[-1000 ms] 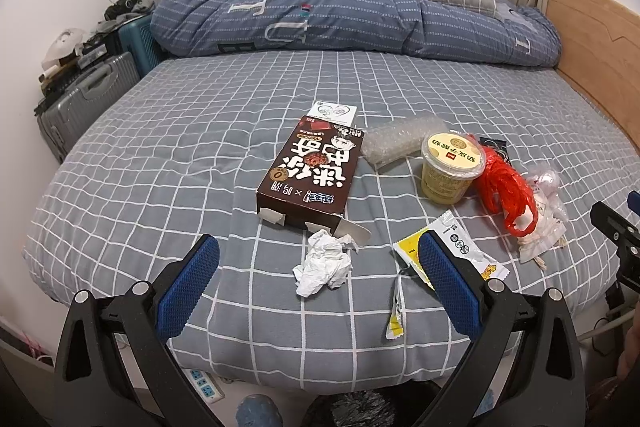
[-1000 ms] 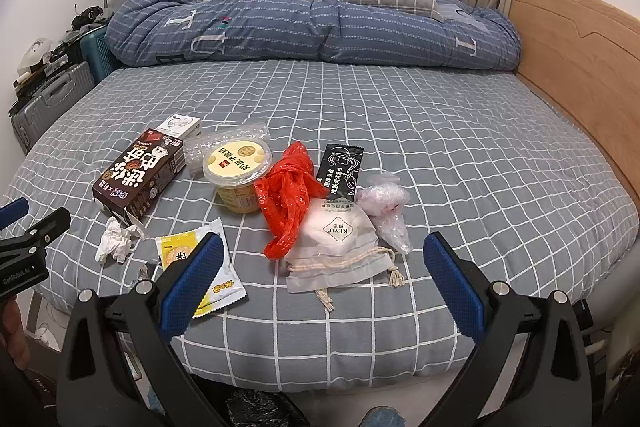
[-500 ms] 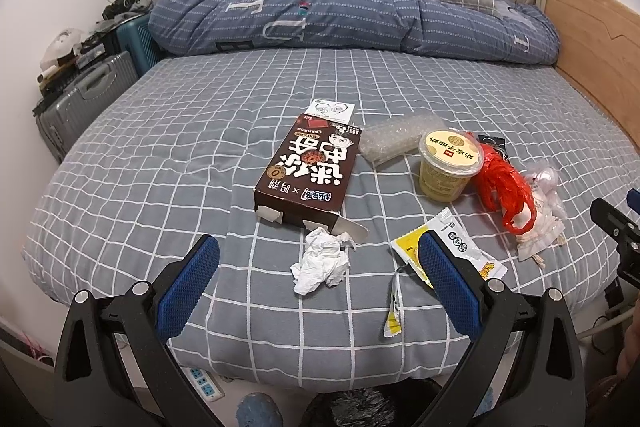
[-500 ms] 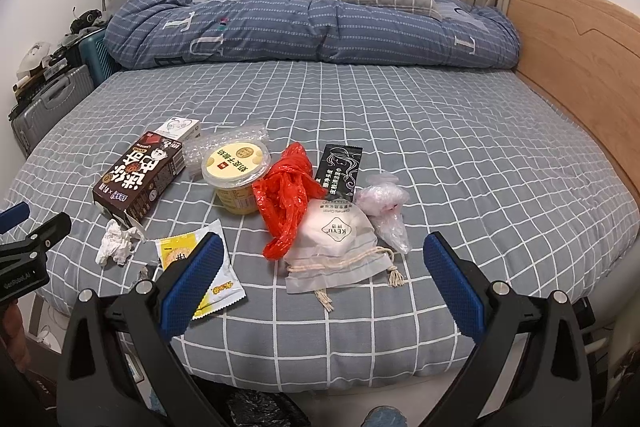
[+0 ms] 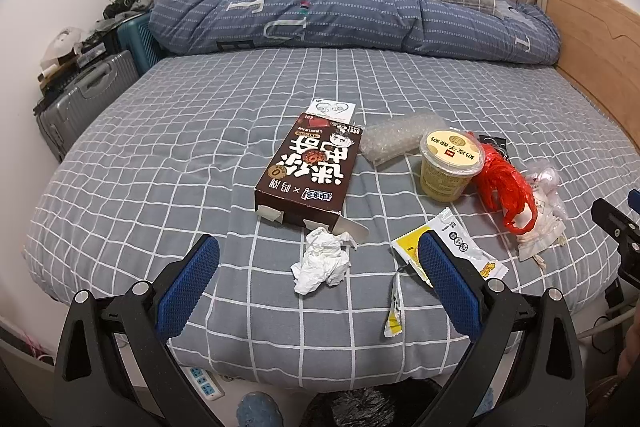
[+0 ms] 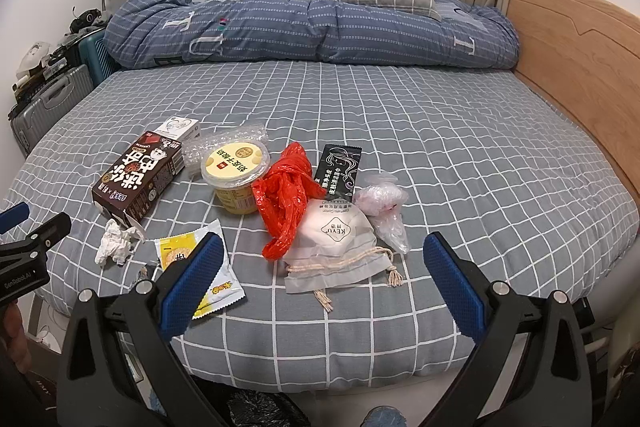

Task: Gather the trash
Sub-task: 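Grasp the crumpled white tissue with the left gripper while the right gripper grasps the white KEYU pouch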

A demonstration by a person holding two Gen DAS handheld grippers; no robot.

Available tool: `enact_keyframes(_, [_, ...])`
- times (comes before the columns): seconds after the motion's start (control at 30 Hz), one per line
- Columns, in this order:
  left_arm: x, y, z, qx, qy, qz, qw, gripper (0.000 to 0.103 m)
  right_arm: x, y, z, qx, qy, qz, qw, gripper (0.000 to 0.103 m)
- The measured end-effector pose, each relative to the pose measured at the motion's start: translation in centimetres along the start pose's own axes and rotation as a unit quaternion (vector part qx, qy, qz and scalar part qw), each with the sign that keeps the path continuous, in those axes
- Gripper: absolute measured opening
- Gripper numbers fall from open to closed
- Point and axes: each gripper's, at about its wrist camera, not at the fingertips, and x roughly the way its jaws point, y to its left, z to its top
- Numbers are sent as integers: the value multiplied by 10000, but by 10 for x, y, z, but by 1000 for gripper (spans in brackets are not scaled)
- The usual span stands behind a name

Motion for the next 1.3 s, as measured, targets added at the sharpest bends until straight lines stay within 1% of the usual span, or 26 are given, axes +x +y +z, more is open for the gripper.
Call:
enact_keyframes(0.2, [3,2,0,2,40,8,10000,97,0,0,0,-30,10,-14,10000,96])
enact_keyframes(0.33, [17,4,-2,29,141,42,9999,97,12,-4,0,-58,114,-55,9999,96])
enact_keyframes(0.6, [52,11,-6,6,420,72,9991,97,59,-17,-2,-104,467,-195,9987,96])
enact_keyframes(0.7, [64,14,-7,5,515,86,9986,97,73,-17,-5,-119,583,-156,9981,95])
enact_keyframes(0.87, [82,20,-7,-11,615,210,9979,97,93,-15,-10,-131,774,-139,9968,95])
enact_keyframes(1.03, [99,20,-11,-11,794,94,9968,93,109,-14,-14,-120,905,-105,9958,94])
enact_keyframes(1.1, [103,17,-13,32,840,106,9964,93,113,-13,-16,-135,943,-110,9954,94])
enact_keyframes(1.17, [107,15,-16,61,870,32,9962,93,118,-12,-18,-128,997,-94,9949,93])
enact_keyframes(1.23, [112,13,-17,91,960,21,9953,89,122,-9,-19,-178,1025,-46,9946,93])
enact_keyframes(1.3, [115,11,-18,105,965,-4,9953,88,124,-6,-21,-250,1047,-46,9942,92])
